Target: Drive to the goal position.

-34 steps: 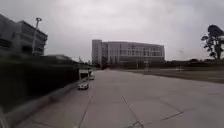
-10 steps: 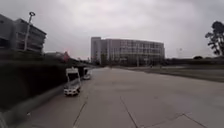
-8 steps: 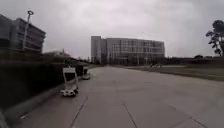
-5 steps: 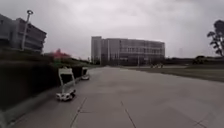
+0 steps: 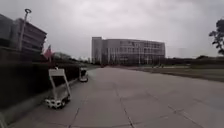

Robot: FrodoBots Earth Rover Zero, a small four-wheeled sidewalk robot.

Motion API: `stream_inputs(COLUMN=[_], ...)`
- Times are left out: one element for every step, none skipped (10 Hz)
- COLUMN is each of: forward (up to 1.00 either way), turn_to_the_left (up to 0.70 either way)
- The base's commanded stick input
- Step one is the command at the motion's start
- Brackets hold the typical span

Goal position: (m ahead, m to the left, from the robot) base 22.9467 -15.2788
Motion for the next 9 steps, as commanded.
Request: stream_inputs(forward=[0.70,0.70,0.70,0.70,0.70,0.70,0.70,0.70,0.70], turn_to_the_left=[0.00,0.00,0.00,0.00,0.00,0.00,0.00,0.00,0.00])
